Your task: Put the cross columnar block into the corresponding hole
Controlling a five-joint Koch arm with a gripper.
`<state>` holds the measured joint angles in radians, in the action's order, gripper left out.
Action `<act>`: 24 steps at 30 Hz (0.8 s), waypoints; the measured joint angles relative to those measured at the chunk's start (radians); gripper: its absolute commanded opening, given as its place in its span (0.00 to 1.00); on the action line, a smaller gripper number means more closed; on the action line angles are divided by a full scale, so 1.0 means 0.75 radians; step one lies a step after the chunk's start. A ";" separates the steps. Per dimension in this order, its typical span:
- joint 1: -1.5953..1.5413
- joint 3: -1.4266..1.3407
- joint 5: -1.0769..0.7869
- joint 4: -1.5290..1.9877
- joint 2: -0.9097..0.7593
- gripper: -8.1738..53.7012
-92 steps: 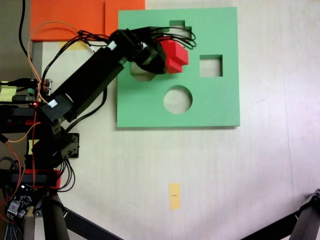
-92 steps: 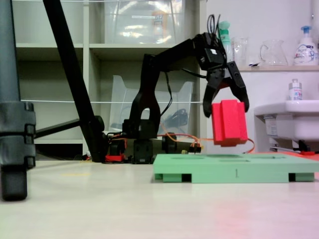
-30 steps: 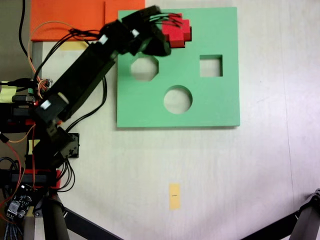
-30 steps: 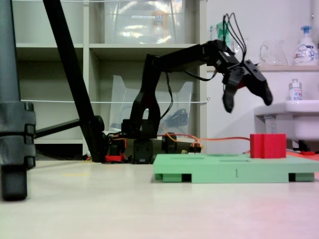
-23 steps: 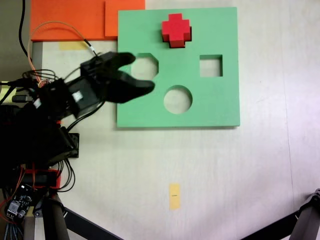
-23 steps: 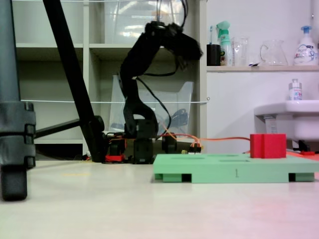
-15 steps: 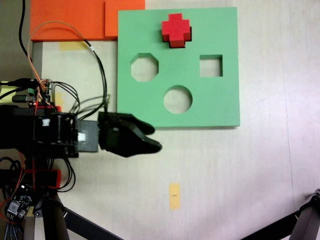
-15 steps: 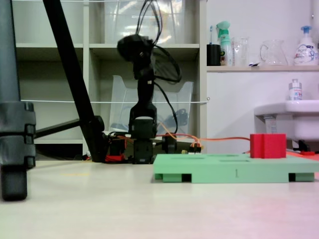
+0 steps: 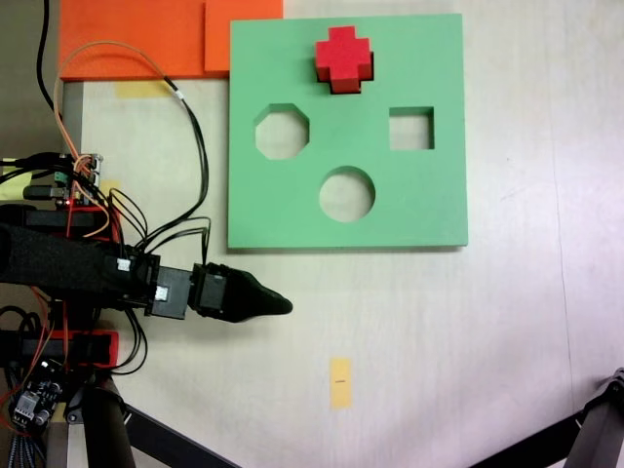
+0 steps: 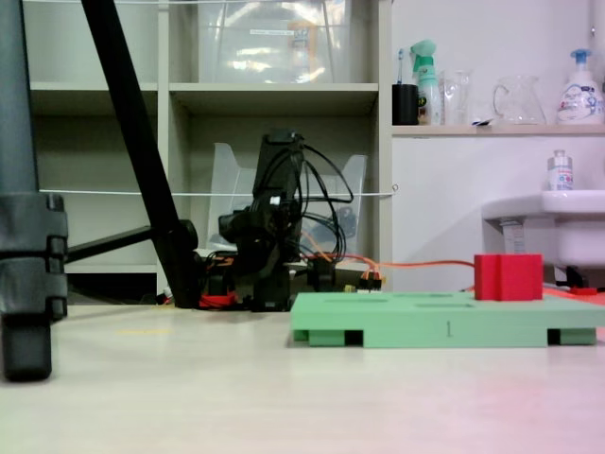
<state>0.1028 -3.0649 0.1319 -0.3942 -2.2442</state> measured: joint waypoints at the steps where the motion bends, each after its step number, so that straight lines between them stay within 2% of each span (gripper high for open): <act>1: -0.018 -0.002 -0.002 0.000 0.000 0.71; 9: -0.080 -0.002 -0.051 0.456 0.000 0.70; 11: -0.100 -0.002 -0.055 0.470 0.000 0.68; 24: -0.100 -0.002 -0.055 0.470 0.000 0.68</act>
<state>0.0276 -3.0664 0.0905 -0.0414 -2.2442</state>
